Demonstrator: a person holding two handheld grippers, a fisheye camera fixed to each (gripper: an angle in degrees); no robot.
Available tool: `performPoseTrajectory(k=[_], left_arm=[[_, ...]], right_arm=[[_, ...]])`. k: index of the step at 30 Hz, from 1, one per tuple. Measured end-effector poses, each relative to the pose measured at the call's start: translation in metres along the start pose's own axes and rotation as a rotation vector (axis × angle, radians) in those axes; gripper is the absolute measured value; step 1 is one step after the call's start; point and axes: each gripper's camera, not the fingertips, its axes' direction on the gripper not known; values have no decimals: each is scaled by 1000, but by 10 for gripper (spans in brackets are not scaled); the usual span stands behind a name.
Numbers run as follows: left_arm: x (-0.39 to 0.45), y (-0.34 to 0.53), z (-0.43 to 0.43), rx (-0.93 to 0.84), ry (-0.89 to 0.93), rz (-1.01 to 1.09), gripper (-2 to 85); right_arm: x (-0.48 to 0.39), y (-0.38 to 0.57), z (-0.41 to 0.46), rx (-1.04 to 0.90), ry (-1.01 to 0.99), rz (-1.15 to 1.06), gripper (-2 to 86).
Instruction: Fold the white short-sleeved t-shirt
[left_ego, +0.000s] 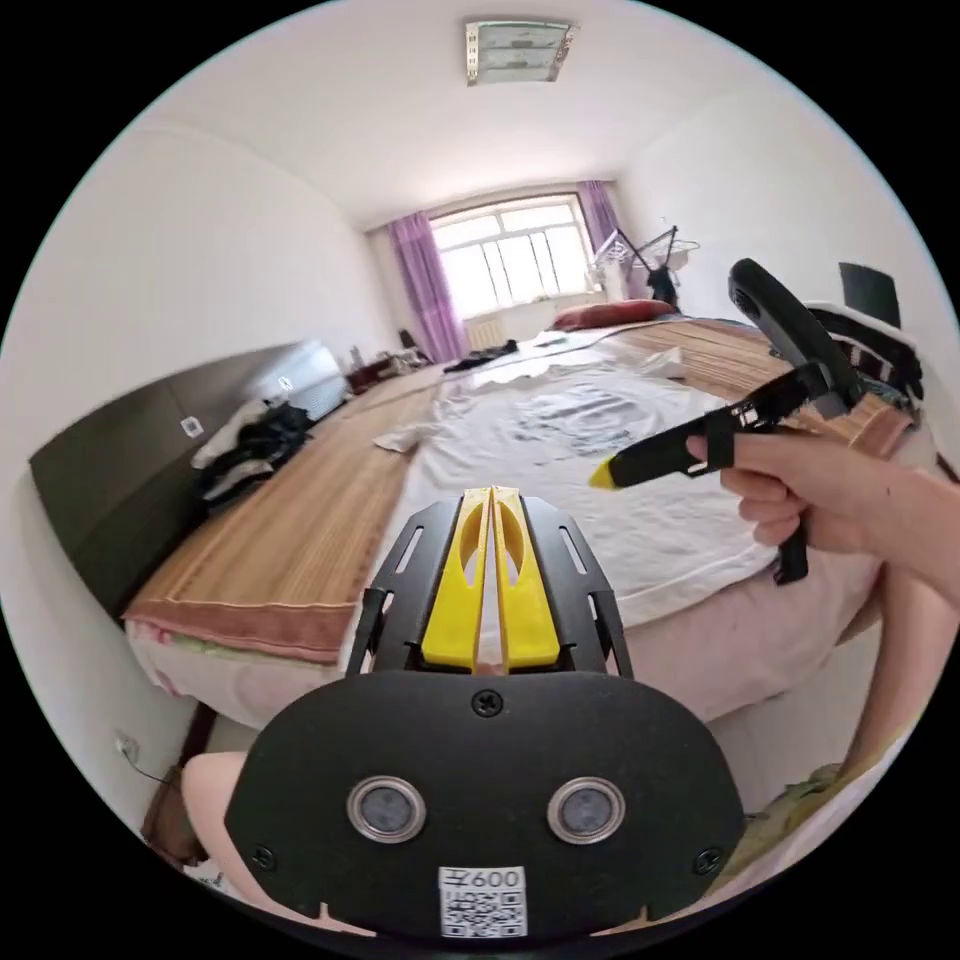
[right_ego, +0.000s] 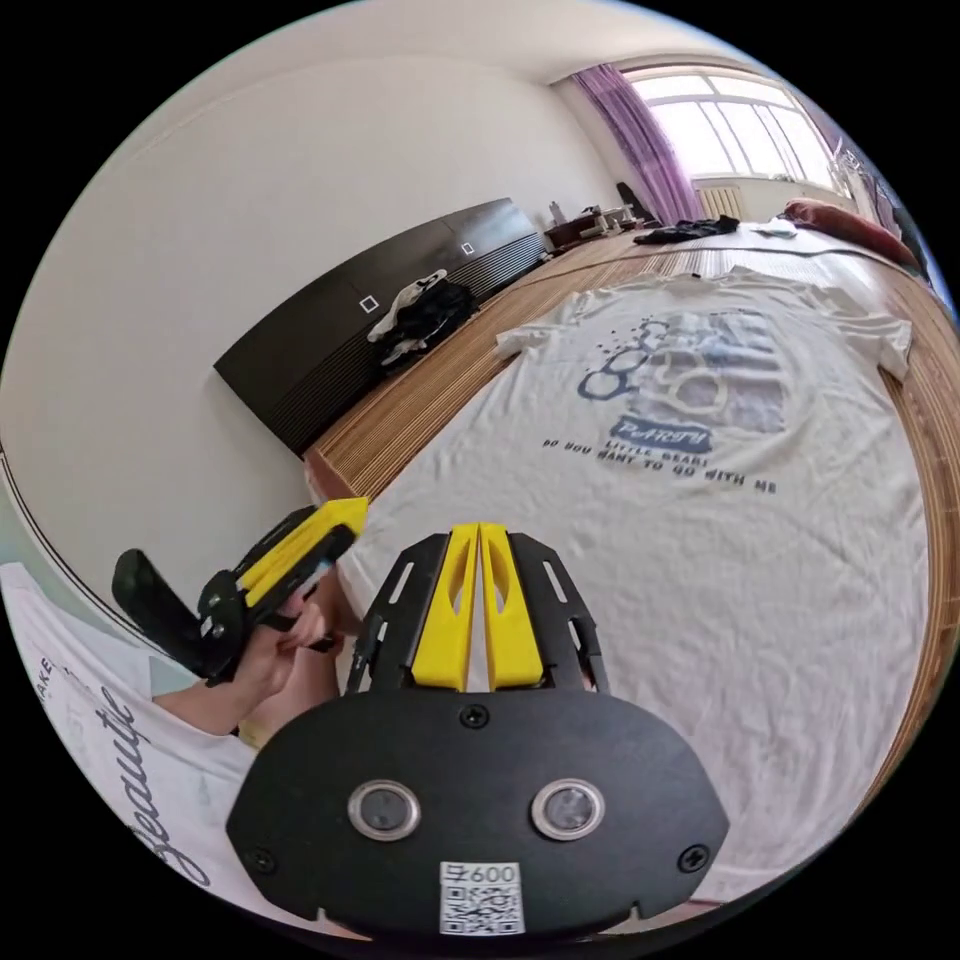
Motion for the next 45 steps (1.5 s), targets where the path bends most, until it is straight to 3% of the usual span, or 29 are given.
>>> performPoseTrajectory(k=[6, 11, 13, 16, 18, 22, 28, 34, 39, 42, 45], left_arm=[[-28, 26, 11, -90, 89, -199, 9], [-65, 58, -4, -36, 87, -279, 8], [-74, 66, -14, -8, 15, -285, 8], [-74, 71, -37, 8, -310, -273, 8], [-65, 68, -48, 58, -364, -274, 9], [11, 47, -56, 222, -162, 37, 8], [150, 25, -39, 288, 243, 408, 8], [256, 10, -29, 290, 412, 627, 8], [293, -7, -12, 274, 503, 531, 8], [325, -9, 14, 168, 385, 545, 7], [344, 5, 16, 207, 308, 582, 5]], right_arm=[[51, 35, -43, 5, 92, 88, -9], [117, 75, -109, 128, -14, 260, -9], [130, 90, -126, 168, -12, 320, -9], [135, 110, -149, 222, 33, 356, -9], [130, 118, -161, 234, 96, 346, -9], [124, 128, -179, 235, 211, 350, -9], [127, 139, -188, 237, 218, 355, -9], [124, 147, -201, 245, 275, 388, -9], [127, 99, -216, 275, 342, 321, -8], [135, 41, -212, 303, 307, 278, -9], [133, -19, -189, 310, 373, 180, -8]])
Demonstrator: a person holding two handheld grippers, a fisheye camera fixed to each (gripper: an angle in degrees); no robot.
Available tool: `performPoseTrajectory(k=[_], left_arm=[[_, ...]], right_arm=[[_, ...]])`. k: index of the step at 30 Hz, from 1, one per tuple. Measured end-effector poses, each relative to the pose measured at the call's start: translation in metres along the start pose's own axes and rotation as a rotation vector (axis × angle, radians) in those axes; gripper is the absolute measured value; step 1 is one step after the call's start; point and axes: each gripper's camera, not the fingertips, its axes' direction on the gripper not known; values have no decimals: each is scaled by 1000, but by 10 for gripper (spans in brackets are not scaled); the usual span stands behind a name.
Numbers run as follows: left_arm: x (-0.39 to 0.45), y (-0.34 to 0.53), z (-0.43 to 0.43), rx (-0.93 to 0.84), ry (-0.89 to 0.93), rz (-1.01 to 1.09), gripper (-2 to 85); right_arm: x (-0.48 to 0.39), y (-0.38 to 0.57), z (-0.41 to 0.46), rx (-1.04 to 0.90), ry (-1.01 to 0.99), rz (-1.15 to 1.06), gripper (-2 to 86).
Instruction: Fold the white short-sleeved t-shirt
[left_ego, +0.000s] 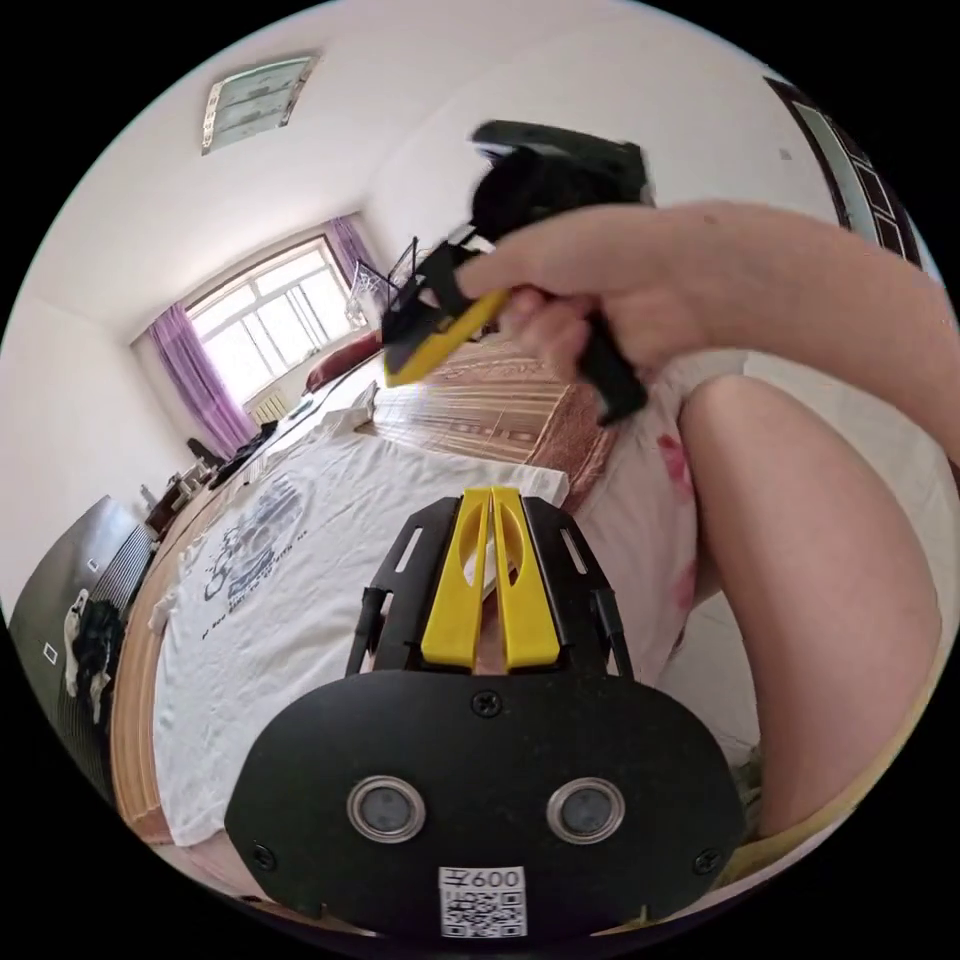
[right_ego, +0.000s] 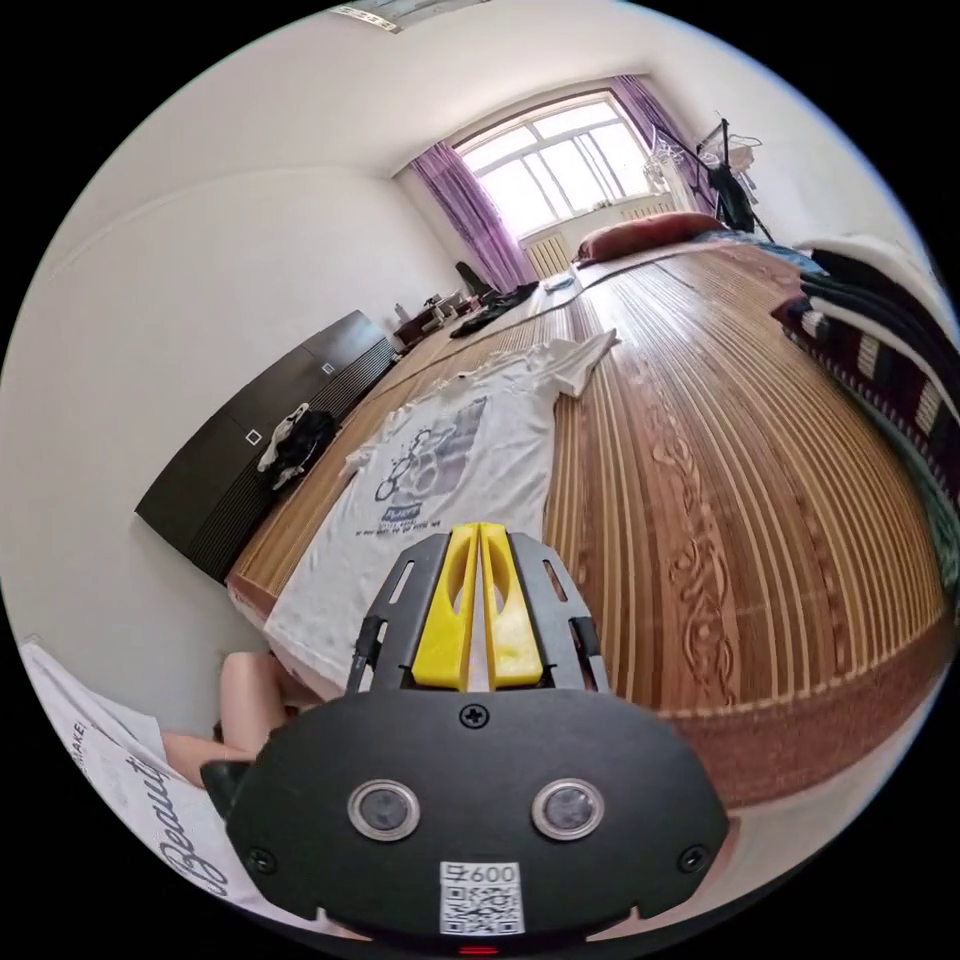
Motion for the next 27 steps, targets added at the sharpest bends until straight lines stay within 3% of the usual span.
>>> performPoseTrajectory(k=[7, 11, 14, 20, 27], left_arm=[[36, -9, -20, 156, -57, 117, 6], [36, -18, -6, 128, -34, 84, 6], [31, -22, 16, 36, 78, 50, 5], [8, -23, 36, 15, 301, -67, 2], [37, -25, 38, 26, 192, 71, 1]], right_arm=[[-8, -86, 135, -144, 158, -83, -8], [-13, -112, 186, -209, 237, -96, -8], [-24, -124, 208, -216, 246, -125, -8], [-44, -147, 261, -331, 366, -194, -8], [-67, -159, 289, -416, 439, -299, -9]])
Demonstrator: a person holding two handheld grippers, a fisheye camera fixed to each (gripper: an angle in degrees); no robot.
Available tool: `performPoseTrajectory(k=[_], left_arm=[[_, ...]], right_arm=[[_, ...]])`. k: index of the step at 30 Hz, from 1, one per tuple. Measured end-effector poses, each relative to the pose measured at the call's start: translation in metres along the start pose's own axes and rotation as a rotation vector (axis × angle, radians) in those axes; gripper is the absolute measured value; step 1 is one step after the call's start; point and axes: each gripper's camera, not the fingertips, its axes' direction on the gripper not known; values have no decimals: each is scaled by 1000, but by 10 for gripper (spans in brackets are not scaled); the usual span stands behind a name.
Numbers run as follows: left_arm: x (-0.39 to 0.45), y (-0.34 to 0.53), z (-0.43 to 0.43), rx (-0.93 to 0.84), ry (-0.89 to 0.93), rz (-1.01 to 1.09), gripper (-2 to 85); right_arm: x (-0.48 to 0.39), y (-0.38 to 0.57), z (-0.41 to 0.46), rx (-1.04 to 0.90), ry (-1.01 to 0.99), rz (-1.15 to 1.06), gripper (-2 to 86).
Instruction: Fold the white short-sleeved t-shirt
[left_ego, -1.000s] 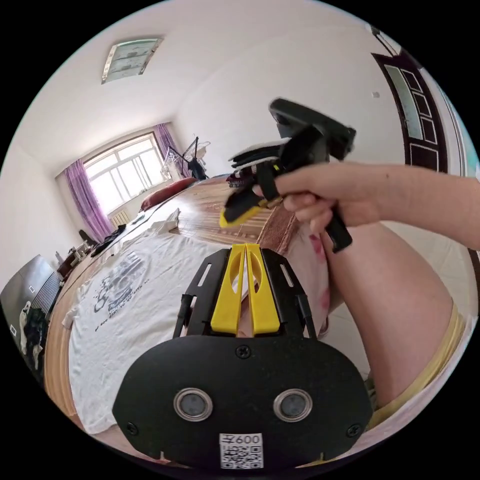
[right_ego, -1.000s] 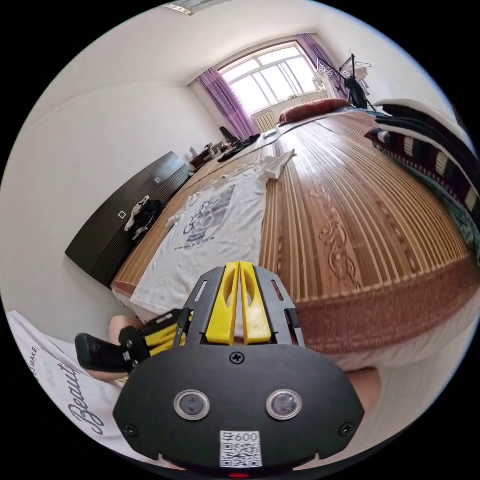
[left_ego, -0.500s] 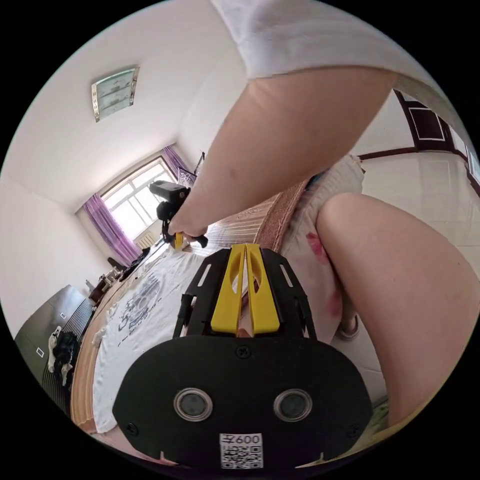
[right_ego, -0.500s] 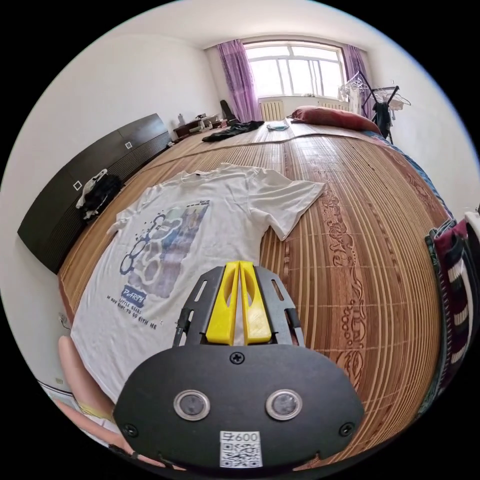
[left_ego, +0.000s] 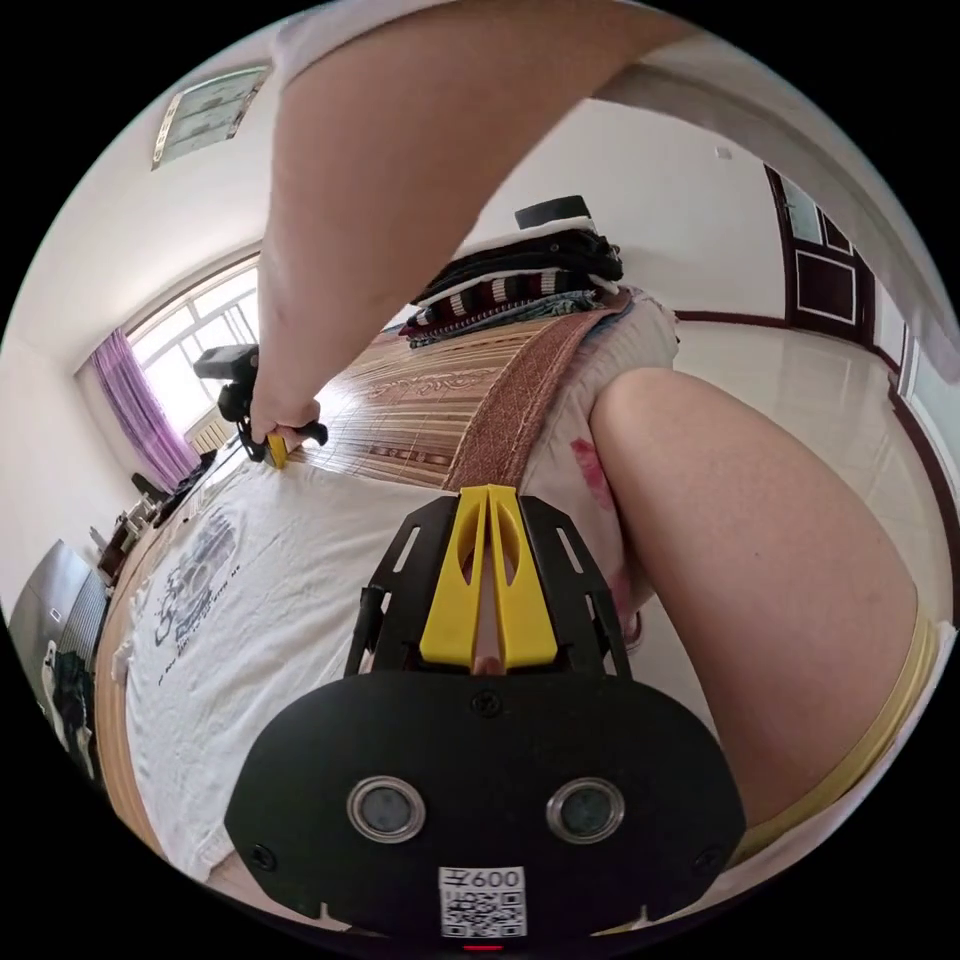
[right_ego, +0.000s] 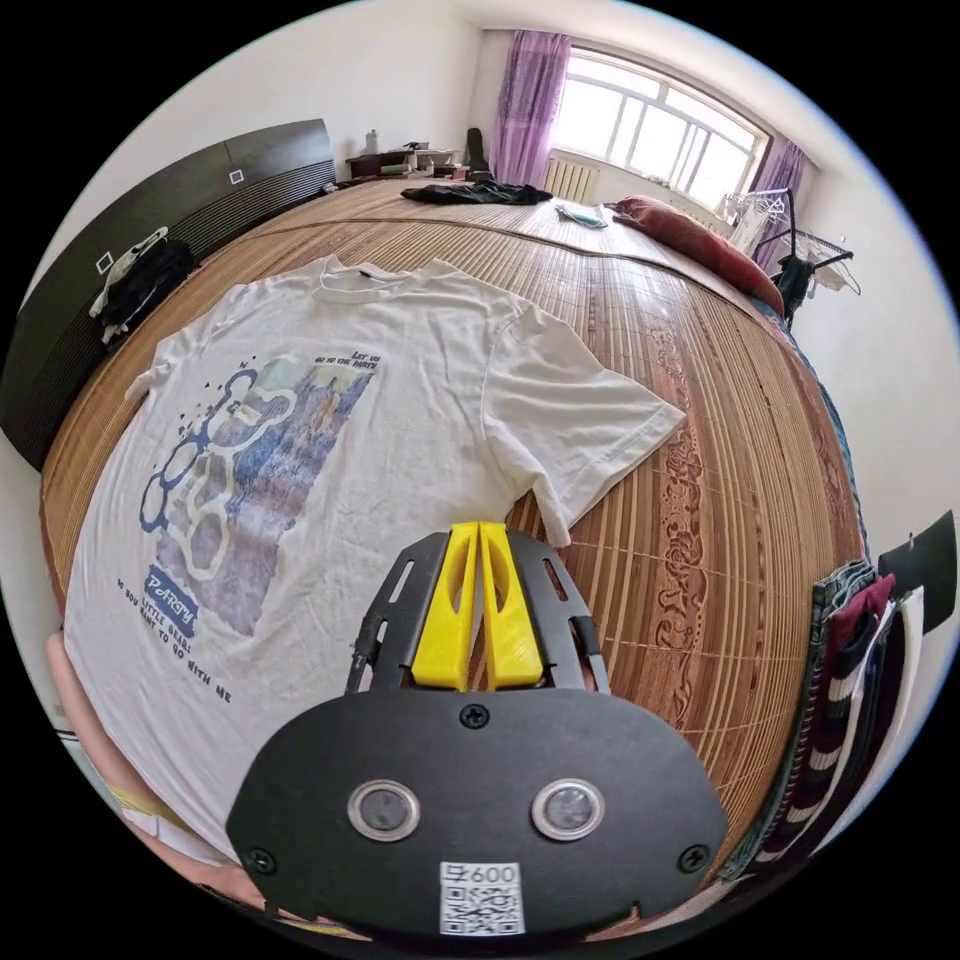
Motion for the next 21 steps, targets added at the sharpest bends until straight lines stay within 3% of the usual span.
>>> performPoseTrajectory(k=[10, 17, 21], left_arm=[[2, -2, 7, -5, 17, 17, 1], [12, 1, 9, 7, -25, 51, 1], [22, 5, 7, 22, -40, 98, 1]], right_arm=[[16, -8, 2, 39, -68, 107, -9], [-33, 11, 1, 110, 160, -33, -9], [-15, 15, -2, 124, 90, 34, -9]])
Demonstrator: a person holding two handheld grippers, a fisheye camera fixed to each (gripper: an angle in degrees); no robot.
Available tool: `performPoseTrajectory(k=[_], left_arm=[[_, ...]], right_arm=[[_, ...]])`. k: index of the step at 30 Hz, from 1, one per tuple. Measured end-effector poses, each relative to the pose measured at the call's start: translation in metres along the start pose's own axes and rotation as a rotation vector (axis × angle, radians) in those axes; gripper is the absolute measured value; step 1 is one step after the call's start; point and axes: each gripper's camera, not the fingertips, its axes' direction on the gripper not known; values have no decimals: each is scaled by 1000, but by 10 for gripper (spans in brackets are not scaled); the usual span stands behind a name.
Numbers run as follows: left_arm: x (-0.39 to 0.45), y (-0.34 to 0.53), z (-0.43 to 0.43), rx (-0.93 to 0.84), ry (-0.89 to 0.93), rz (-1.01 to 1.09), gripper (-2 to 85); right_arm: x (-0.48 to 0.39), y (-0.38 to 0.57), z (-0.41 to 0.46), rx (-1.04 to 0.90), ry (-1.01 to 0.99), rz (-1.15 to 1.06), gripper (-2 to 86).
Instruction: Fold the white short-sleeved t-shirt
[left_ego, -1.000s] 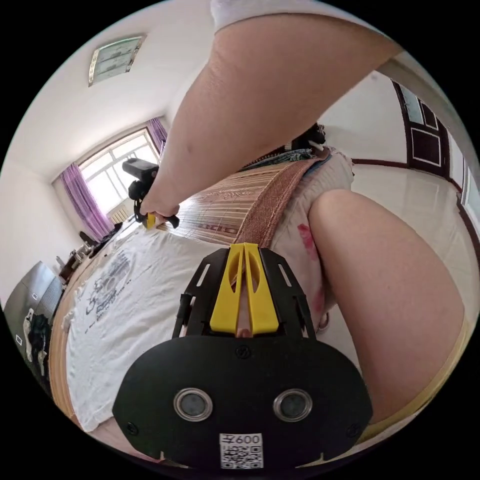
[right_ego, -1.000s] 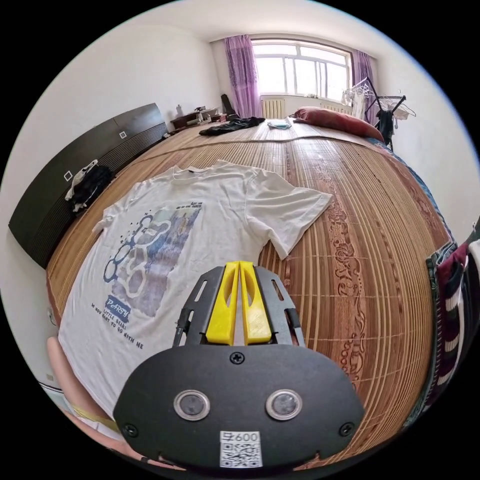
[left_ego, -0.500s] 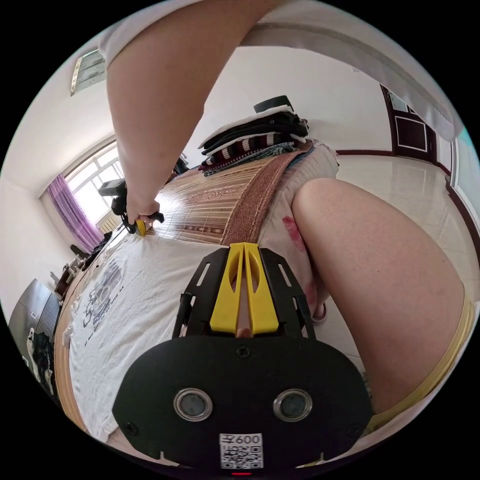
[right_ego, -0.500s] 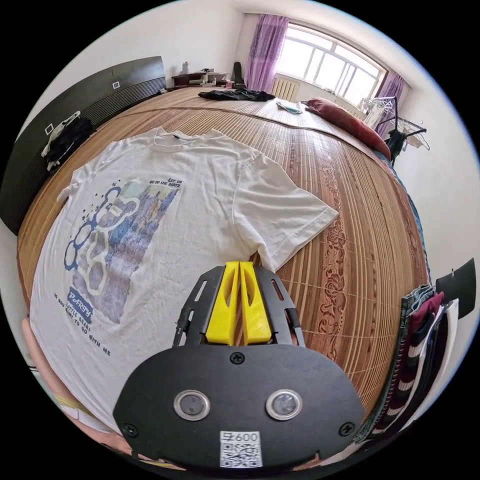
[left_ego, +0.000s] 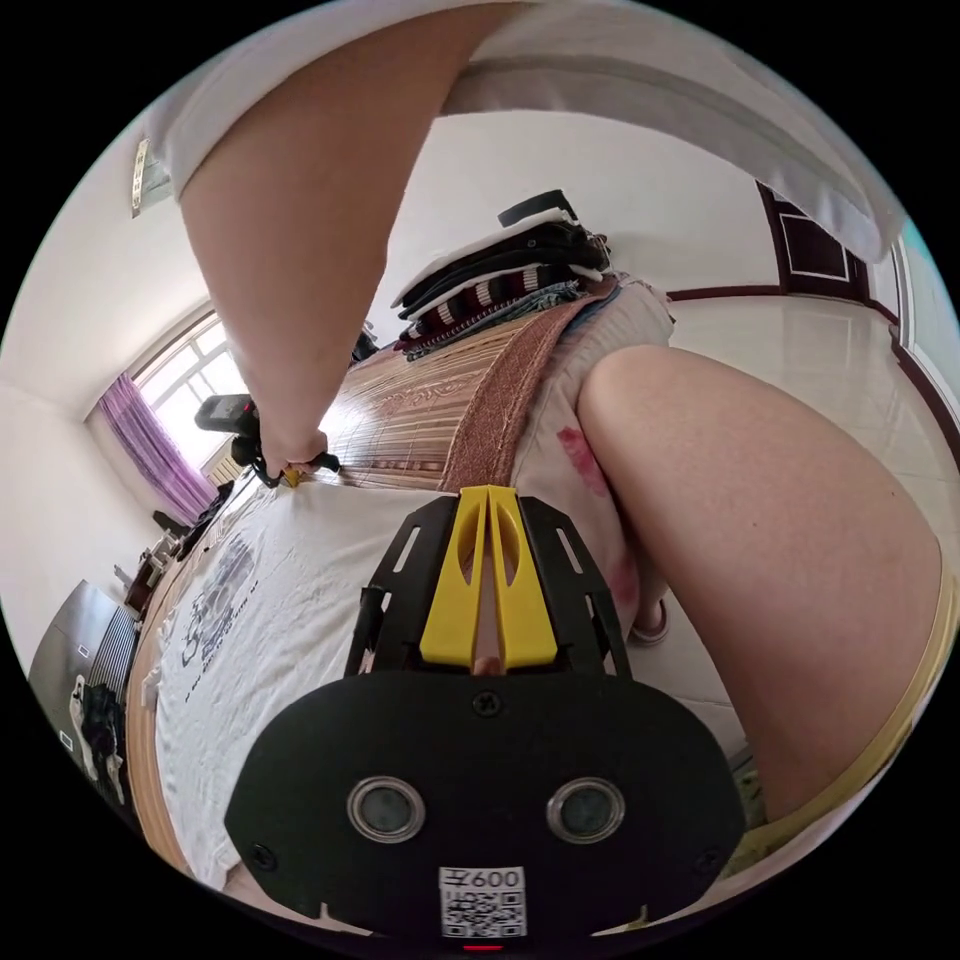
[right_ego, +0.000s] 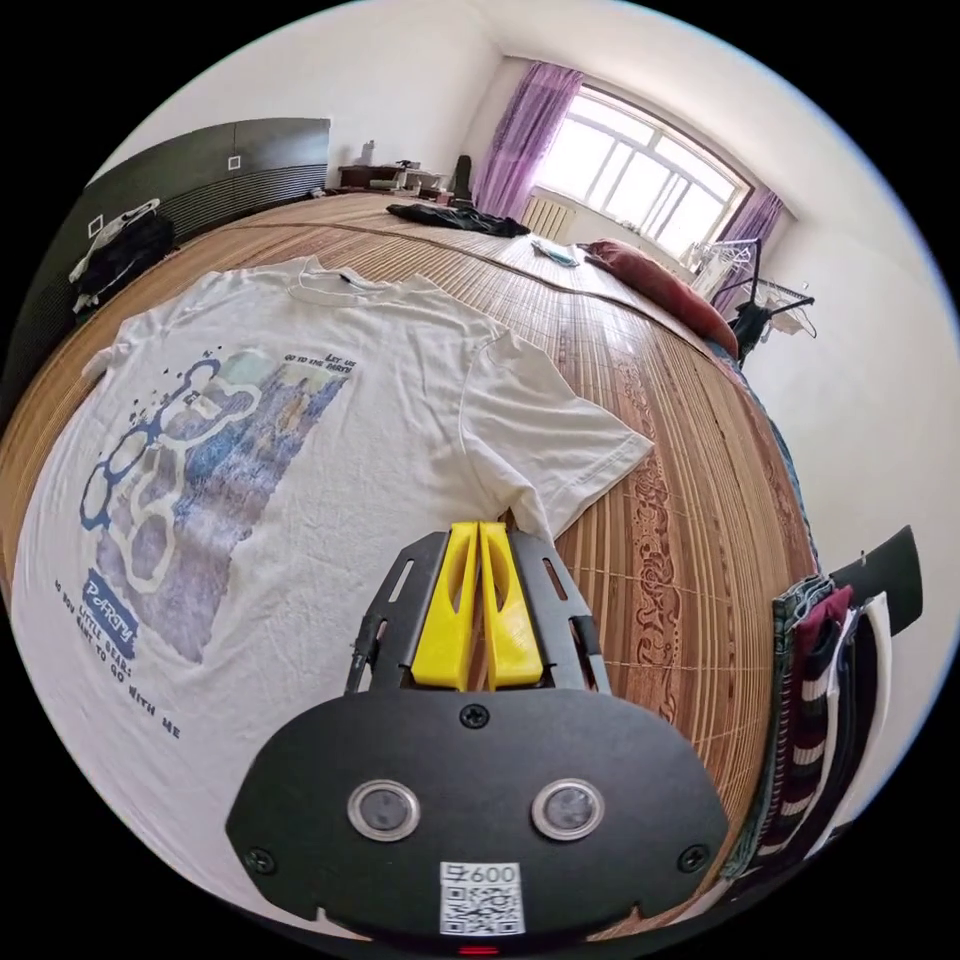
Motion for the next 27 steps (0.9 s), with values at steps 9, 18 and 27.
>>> performPoseTrajectory(k=[9, 18, 27], left_arm=[[0, 6, 0, 14, 21, -36, 2], [-1, 13, -4, 41, 19, -86, 3], [6, 15, -19, 49, -48, -76, 5]], right_arm=[[58, 18, -3, 19, -208, 179, -8], [78, 49, -25, 85, -166, 238, -9], [135, 120, -74, 424, -298, 411, -8]])
